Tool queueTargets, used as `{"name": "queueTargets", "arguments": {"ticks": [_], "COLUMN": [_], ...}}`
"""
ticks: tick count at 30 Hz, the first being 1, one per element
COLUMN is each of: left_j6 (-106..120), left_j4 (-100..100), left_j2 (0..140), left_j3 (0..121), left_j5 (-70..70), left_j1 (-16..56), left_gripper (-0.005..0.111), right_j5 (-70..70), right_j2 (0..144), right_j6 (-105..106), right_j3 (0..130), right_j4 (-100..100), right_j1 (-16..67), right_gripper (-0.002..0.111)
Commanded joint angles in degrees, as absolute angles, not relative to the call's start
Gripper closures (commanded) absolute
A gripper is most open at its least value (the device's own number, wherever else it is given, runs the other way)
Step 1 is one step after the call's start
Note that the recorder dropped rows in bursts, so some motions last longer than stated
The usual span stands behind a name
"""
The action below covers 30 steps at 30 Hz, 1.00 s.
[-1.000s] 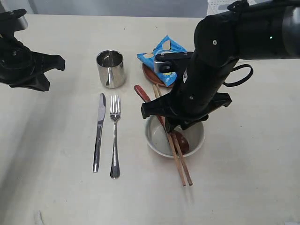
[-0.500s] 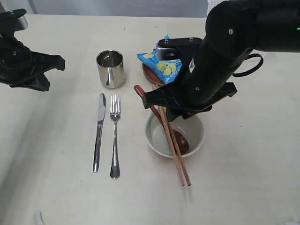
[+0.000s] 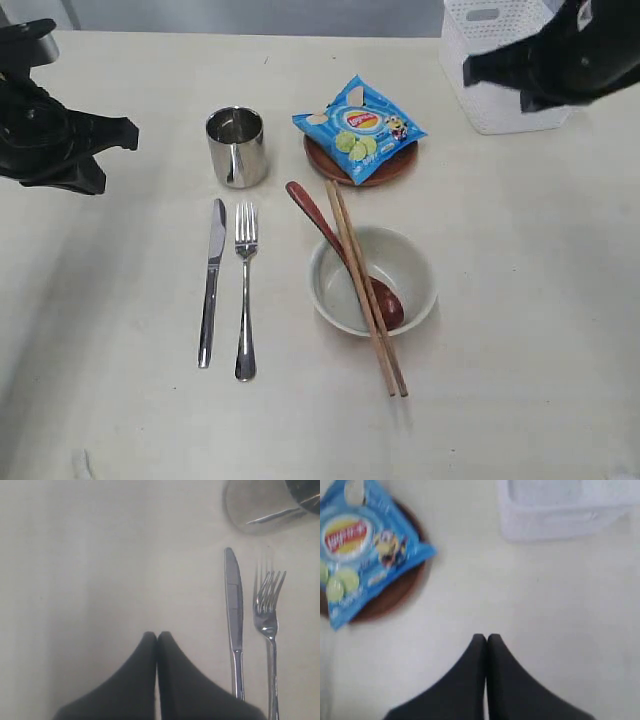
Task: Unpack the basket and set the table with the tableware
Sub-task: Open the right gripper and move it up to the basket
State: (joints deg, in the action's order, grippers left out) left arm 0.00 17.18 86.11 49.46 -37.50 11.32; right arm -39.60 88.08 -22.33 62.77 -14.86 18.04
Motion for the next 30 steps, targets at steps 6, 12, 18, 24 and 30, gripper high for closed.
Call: {"name": "queueTargets", "arguments": {"ticks": [6, 12, 18, 24, 30], "left_j6": [0.0, 0.0, 0.0, 0.0, 0.0], "left_j4": [17.6, 17.6, 17.6, 17.6, 17.6], "left_j2": [86.0, 86.0, 86.0, 86.0, 86.0], "left_j3": [49.0, 49.0, 49.0, 49.0, 49.0], "left_j5": [-36.5, -35.9, -35.7, -35.2, -34.9], "left_j1": [11.7, 11.7, 11.7, 11.7, 11.7], "left_gripper": [0.107, 0.107, 0.107, 0.107, 0.107], "right_j5": [-45.2, -48.4, -48.4, -48.1, -50.5], "right_j2": [104.9, 116.8, 124.6, 130.0, 132.1], "right_j6": [-15.0, -15.0, -11.9, -6.2, -4.5], "right_j3": [87.6, 100.7, 104.5, 107.3, 107.9], "right_j4": [-15.2, -17.0, -11.2, -2.2, 0.0], "right_j1": [12.2, 8.3, 3.9, 0.9, 0.8], "right_gripper": [0.109, 0.109, 0.109, 0.109, 0.109]}}
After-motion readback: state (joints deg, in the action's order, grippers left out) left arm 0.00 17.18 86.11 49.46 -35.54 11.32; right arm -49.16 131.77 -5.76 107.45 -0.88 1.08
